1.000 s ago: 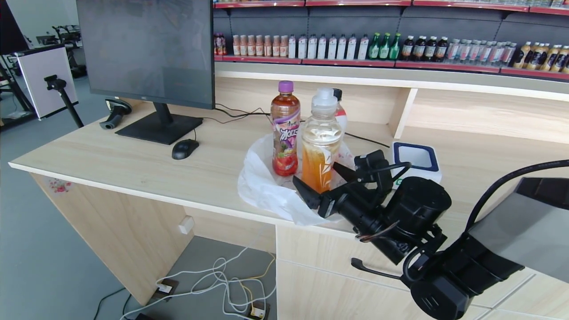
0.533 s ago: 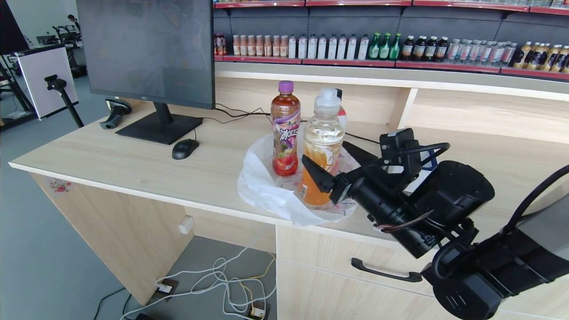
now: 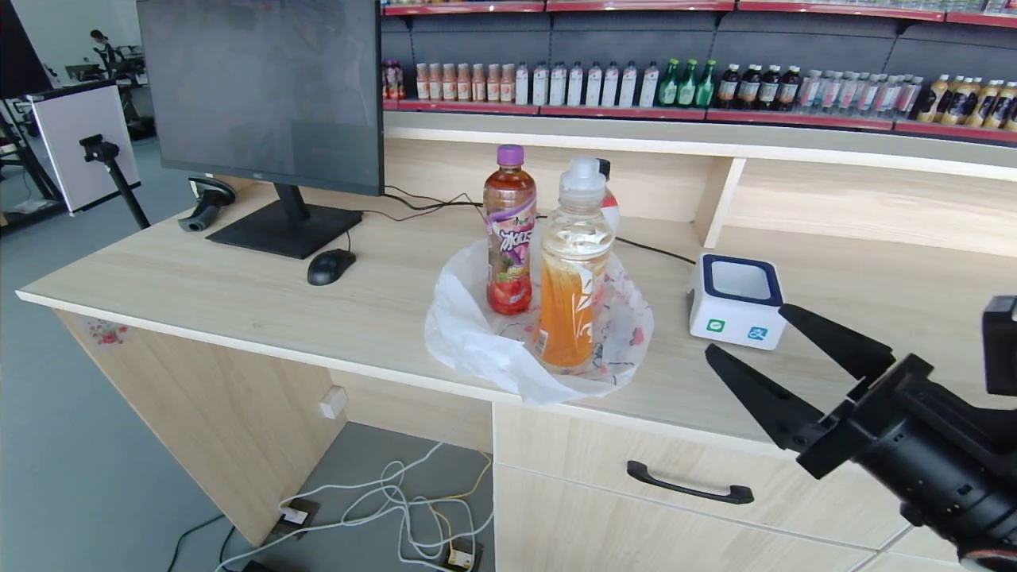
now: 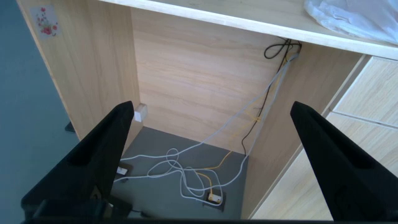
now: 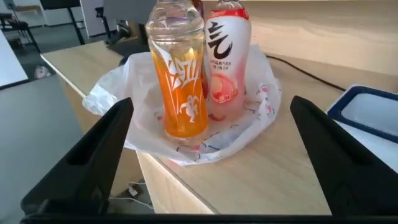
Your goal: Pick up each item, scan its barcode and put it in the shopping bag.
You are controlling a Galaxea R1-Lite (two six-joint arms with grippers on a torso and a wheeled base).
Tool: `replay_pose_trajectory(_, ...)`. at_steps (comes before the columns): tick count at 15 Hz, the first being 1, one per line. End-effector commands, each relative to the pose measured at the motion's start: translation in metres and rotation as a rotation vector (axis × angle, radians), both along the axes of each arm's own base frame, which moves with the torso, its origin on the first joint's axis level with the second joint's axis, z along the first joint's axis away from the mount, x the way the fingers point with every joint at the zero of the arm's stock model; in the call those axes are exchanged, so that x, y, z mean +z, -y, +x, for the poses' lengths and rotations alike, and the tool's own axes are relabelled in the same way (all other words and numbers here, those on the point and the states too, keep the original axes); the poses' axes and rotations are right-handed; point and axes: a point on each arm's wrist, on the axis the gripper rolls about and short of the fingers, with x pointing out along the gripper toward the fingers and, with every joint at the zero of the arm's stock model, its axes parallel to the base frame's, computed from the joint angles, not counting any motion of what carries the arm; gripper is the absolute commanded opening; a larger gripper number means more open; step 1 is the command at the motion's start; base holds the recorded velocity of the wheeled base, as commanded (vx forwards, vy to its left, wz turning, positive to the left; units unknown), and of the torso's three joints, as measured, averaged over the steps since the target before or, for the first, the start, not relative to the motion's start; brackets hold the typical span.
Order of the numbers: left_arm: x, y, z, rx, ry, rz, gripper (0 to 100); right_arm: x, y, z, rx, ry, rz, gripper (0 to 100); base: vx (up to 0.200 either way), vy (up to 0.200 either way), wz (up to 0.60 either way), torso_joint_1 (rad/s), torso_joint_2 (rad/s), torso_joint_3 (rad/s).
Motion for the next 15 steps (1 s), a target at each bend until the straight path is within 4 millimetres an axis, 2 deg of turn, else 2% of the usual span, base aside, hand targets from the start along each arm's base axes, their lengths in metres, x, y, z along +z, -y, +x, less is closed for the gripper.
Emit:
replay_pose_trajectory(1, 0.000, 0.000, 0.000, 0.001, -0.003, -0.001, 100, 0.003, 0.037, -0.051, -0.049, 0.056, -0.008, 100, 0.000, 0.000, 0.00, 0.000, 0.00, 0.000)
replay_pose_trajectory(3, 0.000, 0.000, 0.000, 0.001, -0.001, -0.001, 100, -0.014, 0.054, -0.084, -0.020, -0.085, -0.107, 100, 0.000, 0.000, 0.00, 0.000, 0.00, 0.000)
replay_pose_trajectory(5, 0.000, 0.000, 0.000, 0.001, -0.001, -0.001, 100, -0.047, 0.072, -0.122, 0.107, -0.221, -0.260, 100, 0.000, 0.000, 0.00, 0.000, 0.00, 0.000)
replay_pose_trajectory(7, 0.000, 0.000, 0.000, 0.001, -0.003, -0.002, 100, -0.075, 0.093, -0.148, 0.147, -0.260, -0.311, 100, 0.000, 0.000, 0.00, 0.000, 0.00, 0.000)
replay_pose_trajectory(9, 0.000, 0.000, 0.000, 0.001, 0.000, -0.002, 100, -0.087, 0.105, -0.162, 0.172, -0.225, -0.298, 100, 0.000, 0.000, 0.00, 0.000, 0.00, 0.000)
replay_pose_trajectory(12, 0.000, 0.000, 0.000, 0.001, 0.000, -0.002, 100, -0.086, 0.105, -0.164, 0.210, -0.205, -0.300, 100, 0.000, 0.000, 0.00, 0.000, 0.00, 0.000)
replay_pose_trajectory(15, 0.000, 0.000, 0.000, 0.001, 0.000, -0.005, 100, -0.088, 0.101, -0.169, -0.371, -0.254, -0.222, 100, 0.000, 0.000, 0.00, 0.000, 0.00, 0.000)
